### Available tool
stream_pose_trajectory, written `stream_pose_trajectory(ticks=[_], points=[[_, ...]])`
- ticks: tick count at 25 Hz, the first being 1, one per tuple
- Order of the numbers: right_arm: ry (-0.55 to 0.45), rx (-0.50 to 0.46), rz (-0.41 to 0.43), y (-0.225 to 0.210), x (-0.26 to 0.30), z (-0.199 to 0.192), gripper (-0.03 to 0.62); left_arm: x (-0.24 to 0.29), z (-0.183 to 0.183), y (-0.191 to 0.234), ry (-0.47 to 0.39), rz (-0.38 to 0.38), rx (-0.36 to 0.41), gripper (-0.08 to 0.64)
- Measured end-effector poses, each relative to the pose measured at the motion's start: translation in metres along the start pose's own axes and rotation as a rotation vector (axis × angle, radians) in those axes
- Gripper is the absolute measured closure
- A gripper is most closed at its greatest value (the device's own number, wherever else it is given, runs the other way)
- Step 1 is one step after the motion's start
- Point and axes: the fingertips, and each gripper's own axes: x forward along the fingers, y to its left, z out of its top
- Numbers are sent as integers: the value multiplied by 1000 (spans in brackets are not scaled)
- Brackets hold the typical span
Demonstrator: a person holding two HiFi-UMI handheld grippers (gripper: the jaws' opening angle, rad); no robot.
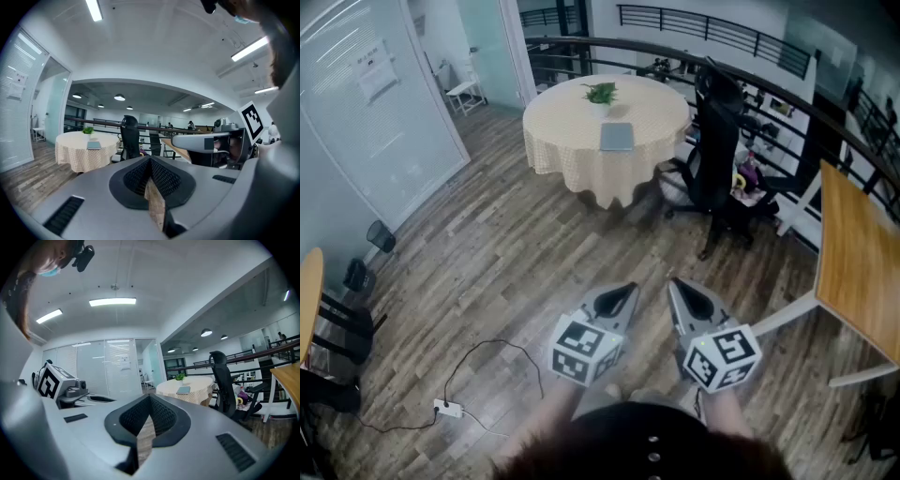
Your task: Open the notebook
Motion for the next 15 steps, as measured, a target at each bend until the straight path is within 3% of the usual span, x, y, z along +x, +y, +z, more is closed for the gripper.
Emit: stream_pose_trajectory(ticks=[11, 15], points=[[30, 34, 19, 7, 16, -15, 581, 10, -2, 0, -10, -78, -89, 549], [4, 100, 27, 7, 25, -10, 581, 14, 5, 5, -44, -87, -107, 549]])
